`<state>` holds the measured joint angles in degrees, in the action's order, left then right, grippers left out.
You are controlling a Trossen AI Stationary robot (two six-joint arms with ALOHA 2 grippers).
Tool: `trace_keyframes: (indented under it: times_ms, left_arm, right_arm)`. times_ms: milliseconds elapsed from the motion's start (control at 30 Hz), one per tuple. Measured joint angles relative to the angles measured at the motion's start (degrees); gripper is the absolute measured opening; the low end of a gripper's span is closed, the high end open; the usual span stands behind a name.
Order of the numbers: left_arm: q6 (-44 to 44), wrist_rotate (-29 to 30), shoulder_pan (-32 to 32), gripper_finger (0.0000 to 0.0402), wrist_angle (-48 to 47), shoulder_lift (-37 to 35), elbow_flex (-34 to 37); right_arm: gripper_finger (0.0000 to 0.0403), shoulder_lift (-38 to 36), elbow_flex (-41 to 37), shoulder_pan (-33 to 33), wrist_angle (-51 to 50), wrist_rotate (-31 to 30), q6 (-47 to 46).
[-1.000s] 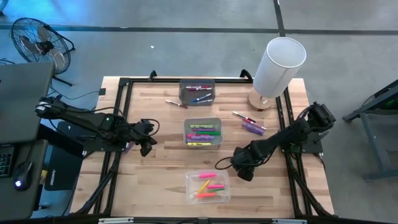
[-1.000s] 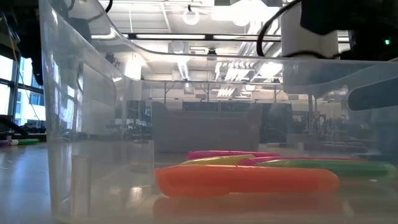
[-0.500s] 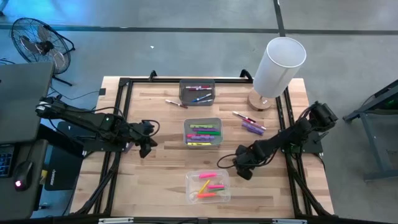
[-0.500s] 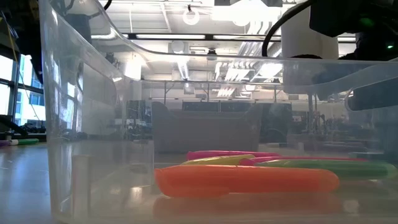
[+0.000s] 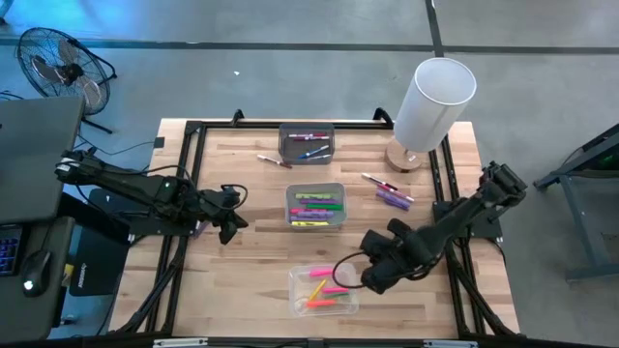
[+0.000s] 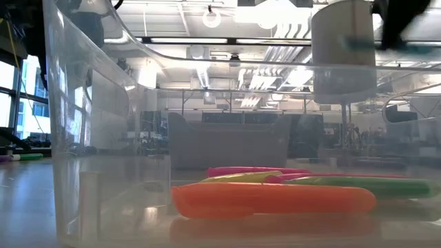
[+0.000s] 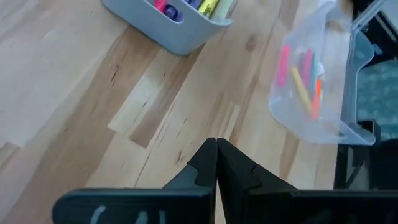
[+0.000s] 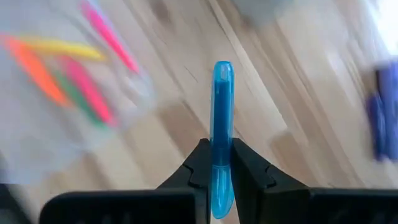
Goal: Pick & Place Markers
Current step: Put the blue pen into the transparent bin, then put the green marker pen into the black bin
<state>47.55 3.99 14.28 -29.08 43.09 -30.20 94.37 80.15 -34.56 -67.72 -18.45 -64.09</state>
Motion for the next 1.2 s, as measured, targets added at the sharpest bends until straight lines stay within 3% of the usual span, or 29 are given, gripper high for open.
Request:
trace_keyframes:
  times_ms: [233,500,633,833,1033,1200]
  left_arm:
    - [6.0,-0.22,0.0,0.0,0.37,2.43,-0.02]
    - [12.45,-0.39,0.0,0.0,1.52,5.84,-0.02]
    - [13.39,-0.46,0.0,0.0,3.87,5.97,-0.06]
    - [14.28,-0.48,0.0,0.0,5.73,5.99,-0.06]
    - [14.31,-0.5,0.0,0.0,5.61,5.99,-0.04]
    - [16.64,-2.03,0.0,0.0,5.62,5.99,-0.04]
  right_arm:
    - [0.0026,7.35,15.82,-1.21,1.25,-6.01,7.15]
    - [0.0038,24.07,31.24,-0.58,1.82,-1.7,16.93]
    - [0.0072,27.81,31.99,0.22,2.51,3.63,18.09]
    - [0.0111,27.54,30.55,-0.12,2.6,4.91,18.09]
    - [0.0116,25.03,30.57,-1.64,1.28,1.32,18.12]
    - [0.0102,21.86,30.57,-5.19,-9.78,-6.26,12.49]
